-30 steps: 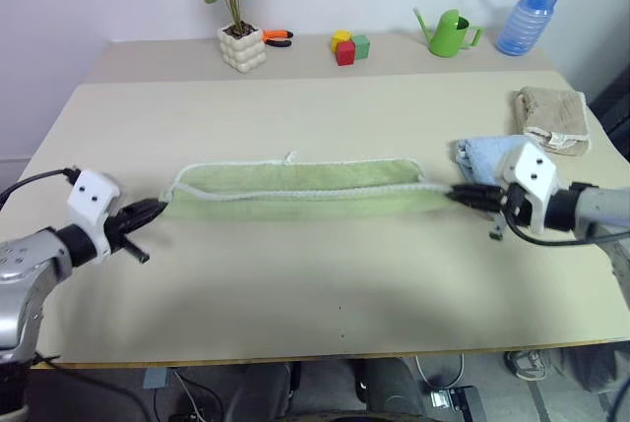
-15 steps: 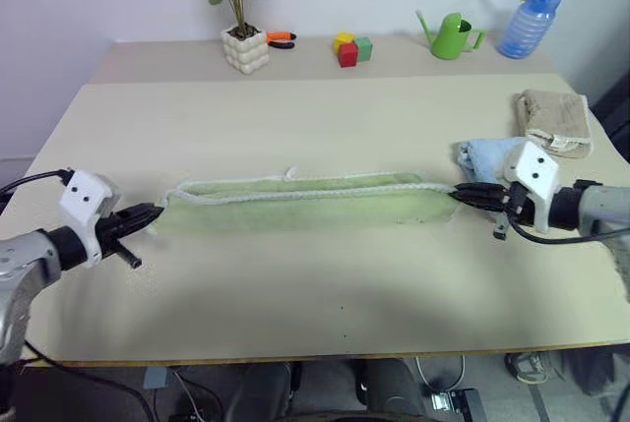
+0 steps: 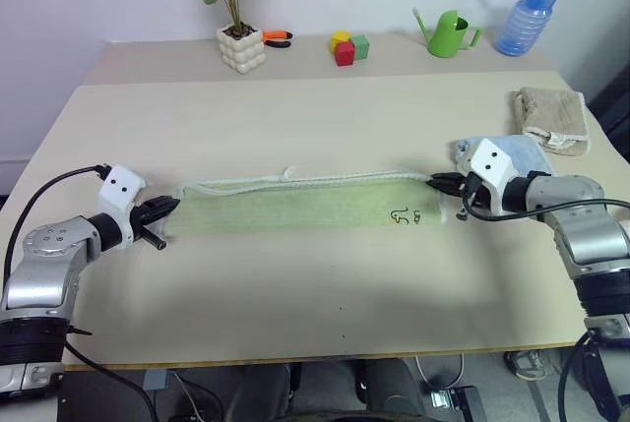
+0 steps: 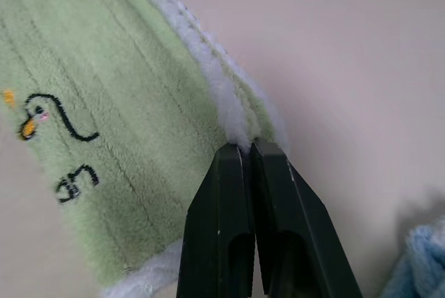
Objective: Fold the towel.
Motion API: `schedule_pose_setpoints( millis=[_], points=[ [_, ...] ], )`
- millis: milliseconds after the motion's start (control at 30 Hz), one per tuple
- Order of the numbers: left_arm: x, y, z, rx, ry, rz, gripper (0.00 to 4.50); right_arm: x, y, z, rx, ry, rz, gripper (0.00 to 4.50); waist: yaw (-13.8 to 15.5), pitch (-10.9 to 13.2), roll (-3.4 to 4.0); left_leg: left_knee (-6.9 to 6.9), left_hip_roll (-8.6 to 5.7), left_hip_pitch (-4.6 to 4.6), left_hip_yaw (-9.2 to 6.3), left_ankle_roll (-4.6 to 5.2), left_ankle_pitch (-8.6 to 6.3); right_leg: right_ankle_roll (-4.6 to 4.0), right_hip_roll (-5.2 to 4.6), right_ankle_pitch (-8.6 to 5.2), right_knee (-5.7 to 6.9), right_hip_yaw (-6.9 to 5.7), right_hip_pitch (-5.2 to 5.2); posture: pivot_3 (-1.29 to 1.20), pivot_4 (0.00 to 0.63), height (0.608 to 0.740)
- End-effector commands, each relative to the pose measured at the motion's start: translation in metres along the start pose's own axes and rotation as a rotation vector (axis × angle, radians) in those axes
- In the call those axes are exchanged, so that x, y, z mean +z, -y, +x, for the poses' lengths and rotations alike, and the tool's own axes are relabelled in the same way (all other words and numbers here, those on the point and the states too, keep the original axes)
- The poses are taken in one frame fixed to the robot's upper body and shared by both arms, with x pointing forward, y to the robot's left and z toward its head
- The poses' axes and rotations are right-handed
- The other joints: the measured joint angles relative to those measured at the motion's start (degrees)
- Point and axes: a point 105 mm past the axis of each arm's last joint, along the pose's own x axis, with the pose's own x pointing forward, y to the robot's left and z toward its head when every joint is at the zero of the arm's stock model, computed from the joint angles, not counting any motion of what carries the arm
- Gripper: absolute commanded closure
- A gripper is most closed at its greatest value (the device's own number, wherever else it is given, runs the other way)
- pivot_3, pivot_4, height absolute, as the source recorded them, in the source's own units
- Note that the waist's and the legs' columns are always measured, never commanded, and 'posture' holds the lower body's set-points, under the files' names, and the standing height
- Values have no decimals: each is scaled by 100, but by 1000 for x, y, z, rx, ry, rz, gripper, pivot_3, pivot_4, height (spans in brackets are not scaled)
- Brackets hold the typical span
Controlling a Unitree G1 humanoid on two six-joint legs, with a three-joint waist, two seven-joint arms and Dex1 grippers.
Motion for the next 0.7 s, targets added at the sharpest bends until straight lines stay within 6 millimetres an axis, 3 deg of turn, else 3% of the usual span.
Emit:
schedule_pose_setpoints(
  millis=[33,333,600,700],
  points=[
    [5,-9,-3,44,18,28,4500,7,9,-1,-36,25,-39,4462,-1,0,0,0,0,0,0,0,0,0,0,0,0,0,0,0,150,732],
    [0,-8,-3,65,28,-24,4500,1,16,6,-87,24,-16,4462,-8,0,1,0,-1,0,0,-1,1,0,0,0,2,1,0,0,150,732],
    [6,-18,-10,150,98,-98,606,7,25,-8,-162,30,-21,670,-11,0,0,1,-1,0,0,-1,1,1,0,0,3,1,-1,0,150,732],
    [14,-19,-20,184,175,-171,606,12,28,-20,-215,56,-3,670,-6,0,0,1,-1,-1,0,-2,1,1,0,0,2,2,-2,0,150,732]
  ],
)
